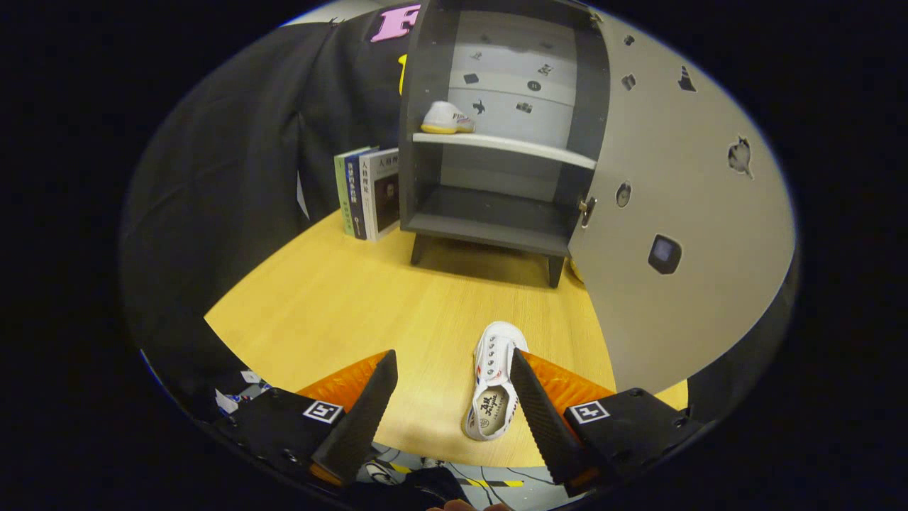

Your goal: Open the shoe cabinet door, grab the shoes and put them into the shoe cabinet, then close the shoe cabinet door.

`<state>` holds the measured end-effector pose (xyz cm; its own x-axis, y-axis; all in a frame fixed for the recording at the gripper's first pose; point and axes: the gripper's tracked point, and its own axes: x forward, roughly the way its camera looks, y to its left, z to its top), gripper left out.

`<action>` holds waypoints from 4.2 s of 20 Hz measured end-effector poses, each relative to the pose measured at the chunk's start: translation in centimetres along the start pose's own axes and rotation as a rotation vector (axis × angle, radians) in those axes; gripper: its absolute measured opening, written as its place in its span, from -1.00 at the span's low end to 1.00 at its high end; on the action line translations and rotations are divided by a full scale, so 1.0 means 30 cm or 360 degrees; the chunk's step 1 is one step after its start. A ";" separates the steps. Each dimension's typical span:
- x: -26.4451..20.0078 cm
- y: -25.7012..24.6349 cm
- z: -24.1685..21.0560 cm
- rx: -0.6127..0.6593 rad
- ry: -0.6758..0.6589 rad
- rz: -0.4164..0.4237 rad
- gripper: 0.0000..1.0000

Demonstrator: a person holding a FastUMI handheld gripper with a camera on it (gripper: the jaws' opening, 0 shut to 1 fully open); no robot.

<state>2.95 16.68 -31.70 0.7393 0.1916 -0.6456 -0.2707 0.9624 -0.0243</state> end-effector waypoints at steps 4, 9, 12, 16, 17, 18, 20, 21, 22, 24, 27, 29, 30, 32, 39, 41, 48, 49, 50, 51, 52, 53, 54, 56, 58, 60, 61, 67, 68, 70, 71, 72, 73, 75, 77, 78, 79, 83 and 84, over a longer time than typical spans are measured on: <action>0.152 -0.009 -0.123 0.0037 0.0194 0.0065 0.98; 0.264 -0.011 -0.269 0.0151 0.0427 0.0110 0.98; 0.338 -0.003 -0.342 0.0211 0.0567 0.0114 0.97; 0.431 -0.002 -0.340 0.0336 0.0556 0.0055 0.89; 0.453 -0.007 -0.326 0.0349 0.0517 0.0025 0.80; 0.457 -0.019 -0.328 0.0353 0.0497 -0.0016 0.71; 0.469 -0.038 -0.336 0.0339 0.0499 -0.0068 0.23; 0.476 -0.056 -0.335 0.0310 0.0487 -0.0105 -0.02; 0.477 -0.074 -0.329 0.0298 0.0473 -0.0125 -0.26; 0.477 -0.063 -0.313 0.0337 0.0474 -0.0096 -0.75; 0.501 -0.059 -0.315 0.0315 0.0464 -0.0092 -0.95; 0.494 -0.062 -0.317 0.0294 0.0459 -0.0065 -0.96; 0.492 -0.066 -0.309 0.0298 0.0438 -0.0058 -0.96; 0.486 -0.071 -0.288 0.0314 0.0392 -0.0058 -0.97; 0.400 -0.132 -0.148 0.0300 0.0142 -0.0076 -0.97; 0.364 -0.143 -0.102 0.0315 0.0077 -0.0089 -0.97; 0.213 -0.155 0.109 0.0345 -0.0173 -0.0091 -0.96; 0.187 -0.157 0.150 0.0342 -0.0222 -0.0096 -0.97; 0.163 -0.158 0.189 0.0328 -0.0264 -0.0099 -0.97; 0.151 -0.158 0.228 0.0323 -0.0307 -0.0097 -0.97; 0.125 -0.158 0.268 0.0323 -0.0353 -0.0093 -0.97; 0.105 -0.155 0.307 0.0321 -0.0391 -0.0091 -0.97; 0.085 -0.156 0.351 0.0312 -0.0430 -0.0092 -0.97; 0.057 -0.167 0.452 0.0294 -0.0513 -0.0098 -0.97; 0.046 -0.192 0.566 0.0284 -0.0587 -0.0114 -0.97; 0.048 -0.229 0.697 0.0264 -0.0672 -0.0137 -0.97; 0.053 -0.249 0.764 0.0244 -0.0714 -0.0152 -0.97; 0.125 -0.358 1.146 0.0175 -0.0905 -0.0217 -0.97; 0.146 -0.375 1.198 0.0178 -0.0921 -0.0221 -0.97; 0.206 -0.412 1.296 0.0175 -0.0926 -0.0234 -0.97; 0.250 -0.426 1.343 0.0184 -0.0931 -0.0234 -0.97; 0.286 -0.439 1.379 0.0190 -0.0922 -0.0225 -0.97; 0.327 -0.455 1.414 0.0200 -0.0909 -0.0218 -0.97; 0.416 -0.492 1.447 0.0209 -0.0844 -0.0231 -0.97; 0.521 -0.526 1.460 0.0206 -0.0755 -0.0259 -0.97; 0.569 -0.539 1.458 0.0205 -0.0704 -0.0267 -0.97; 0.602 -0.543 1.453 0.0207 -0.0671 -0.0267 -0.98; 0.728 -0.538 1.421 0.0157 -0.0529 -0.0227 -0.97; 0.742 -0.533 1.421 0.0158 -0.0514 -0.0221 -0.97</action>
<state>50.04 13.77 -13.15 0.9257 0.0933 -0.3664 -0.1043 0.9945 -0.0103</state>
